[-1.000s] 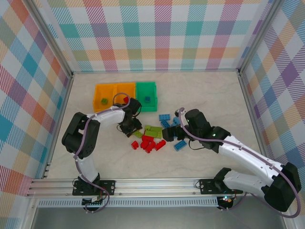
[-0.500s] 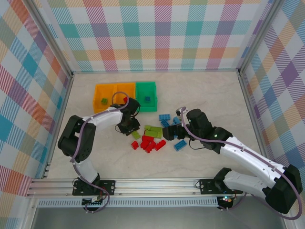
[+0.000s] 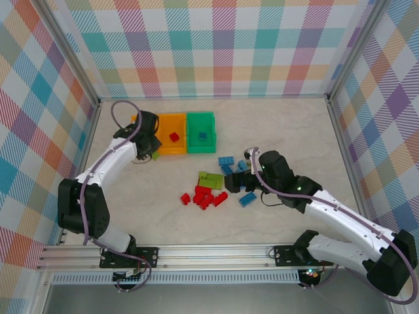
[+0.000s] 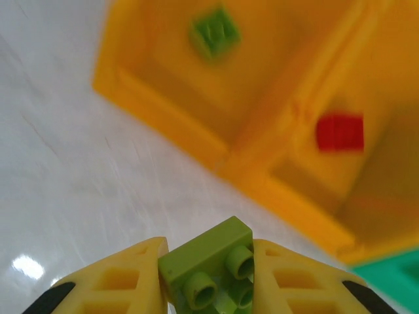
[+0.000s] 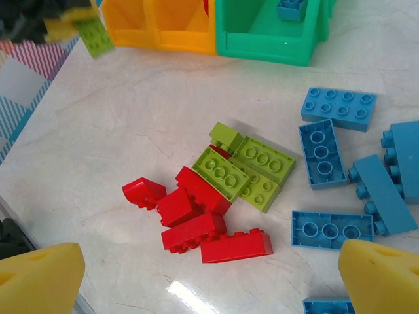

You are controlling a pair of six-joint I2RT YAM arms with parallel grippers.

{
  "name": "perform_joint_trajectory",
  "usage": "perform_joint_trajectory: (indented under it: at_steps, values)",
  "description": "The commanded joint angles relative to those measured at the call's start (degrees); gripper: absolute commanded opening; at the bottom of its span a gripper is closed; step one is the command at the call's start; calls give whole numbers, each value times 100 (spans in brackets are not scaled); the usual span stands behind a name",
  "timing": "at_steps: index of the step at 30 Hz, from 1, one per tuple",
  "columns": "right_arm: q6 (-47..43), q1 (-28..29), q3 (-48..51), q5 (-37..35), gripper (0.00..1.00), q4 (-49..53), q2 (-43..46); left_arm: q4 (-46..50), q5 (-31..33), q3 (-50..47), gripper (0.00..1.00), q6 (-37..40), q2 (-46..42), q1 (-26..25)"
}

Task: Sort the legos into containers by color

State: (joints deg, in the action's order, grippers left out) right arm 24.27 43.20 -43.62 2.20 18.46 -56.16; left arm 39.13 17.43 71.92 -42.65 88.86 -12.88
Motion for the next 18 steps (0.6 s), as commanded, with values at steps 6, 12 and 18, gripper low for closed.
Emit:
perform_joint_trajectory:
  at_steps: [6, 12, 18]
  values:
    - [157, 35, 47, 154, 100, -85, 147, -14, 1060, 1837, 32, 759, 1604, 563]
    - [459, 37, -41, -137, 100, 461, 205, 92, 851, 2546, 41, 844, 2250, 744]
    - [543, 39, -41, -85, 100, 568, -2, -29, 455, 2258, 54, 822, 1663, 739]
